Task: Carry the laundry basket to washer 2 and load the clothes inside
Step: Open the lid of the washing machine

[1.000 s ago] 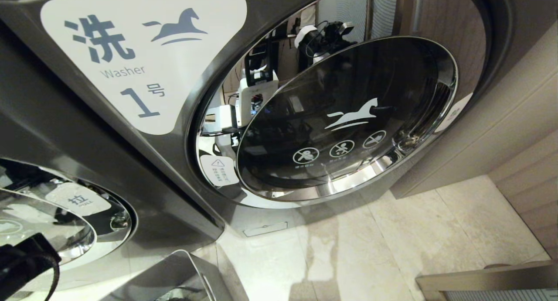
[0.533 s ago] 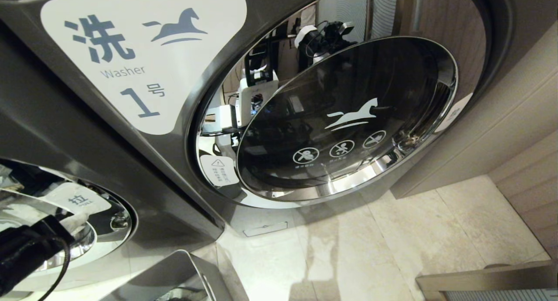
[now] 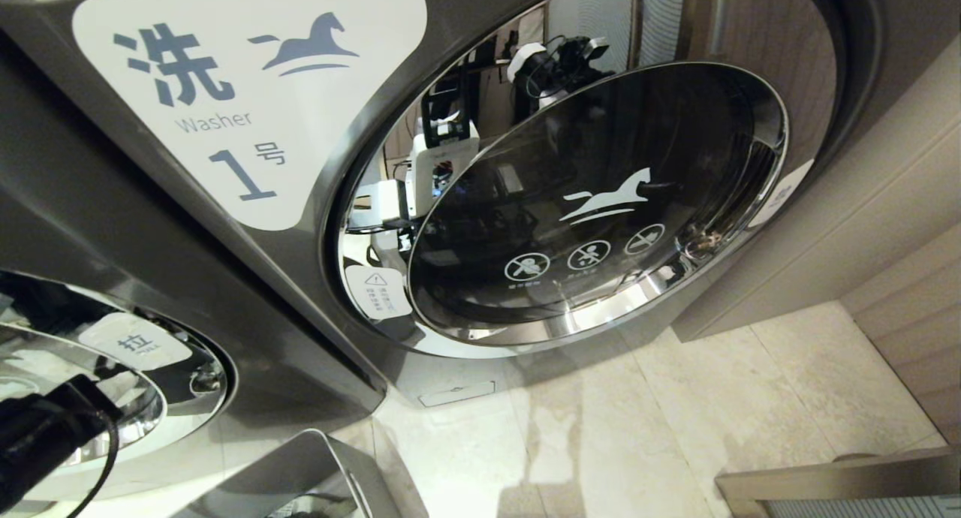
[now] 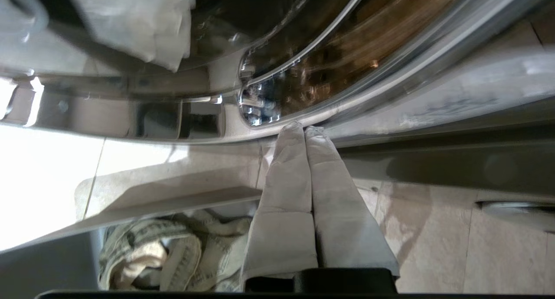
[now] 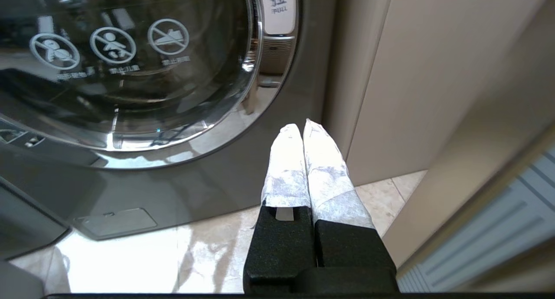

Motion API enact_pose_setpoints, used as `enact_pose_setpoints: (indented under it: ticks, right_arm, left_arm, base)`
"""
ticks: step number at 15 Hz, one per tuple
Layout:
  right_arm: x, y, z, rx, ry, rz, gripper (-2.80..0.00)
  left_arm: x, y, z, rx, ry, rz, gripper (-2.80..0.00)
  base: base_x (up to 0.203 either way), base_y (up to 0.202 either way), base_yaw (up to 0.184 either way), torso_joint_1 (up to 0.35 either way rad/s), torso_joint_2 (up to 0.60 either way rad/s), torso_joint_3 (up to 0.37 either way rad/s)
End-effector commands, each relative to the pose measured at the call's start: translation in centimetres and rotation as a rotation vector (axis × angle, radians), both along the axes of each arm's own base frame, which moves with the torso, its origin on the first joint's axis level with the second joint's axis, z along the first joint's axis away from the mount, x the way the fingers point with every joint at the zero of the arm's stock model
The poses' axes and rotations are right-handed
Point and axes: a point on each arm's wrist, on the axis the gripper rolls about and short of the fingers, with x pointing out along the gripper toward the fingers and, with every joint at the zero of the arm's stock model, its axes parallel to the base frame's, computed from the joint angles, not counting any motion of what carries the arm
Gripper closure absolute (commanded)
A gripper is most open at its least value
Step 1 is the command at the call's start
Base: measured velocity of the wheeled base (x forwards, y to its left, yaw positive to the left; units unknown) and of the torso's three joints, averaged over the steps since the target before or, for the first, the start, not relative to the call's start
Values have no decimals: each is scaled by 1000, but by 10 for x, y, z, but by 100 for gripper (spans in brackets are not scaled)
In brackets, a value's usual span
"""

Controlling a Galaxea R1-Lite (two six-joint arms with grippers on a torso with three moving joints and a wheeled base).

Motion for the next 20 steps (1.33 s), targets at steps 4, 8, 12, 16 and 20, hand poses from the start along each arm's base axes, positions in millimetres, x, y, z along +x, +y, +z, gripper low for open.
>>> enact_pose_setpoints:
  ticks: [4, 8, 12, 16, 20]
  right_arm:
    - [4, 0, -11, 0, 39, 0, 0]
    - [4, 0, -11, 0, 39, 0, 0]
    - [4, 0, -11, 0, 39, 0, 0]
    - [4, 0, -11, 0, 39, 0, 0]
    - [4, 0, -11, 0, 39, 0, 0]
  left_arm:
    - [-45, -20, 18, 33, -74, -23, 0]
    - [-88, -35, -1, 128, -70, -25, 0]
    - [-122, -46, -15, 253, -63, 1, 0]
    - [-152, -54, -38, 357, -37, -130, 0]
    - [-166, -54, -48, 377, -77, -205, 0]
  base:
    - [0, 0, 0, 0, 0, 0]
    - [0, 0, 0, 0, 0, 0]
    - [0, 0, 0, 0, 0, 0]
    - [0, 0, 0, 0, 0, 0]
    - [0, 0, 0, 0, 0, 0]
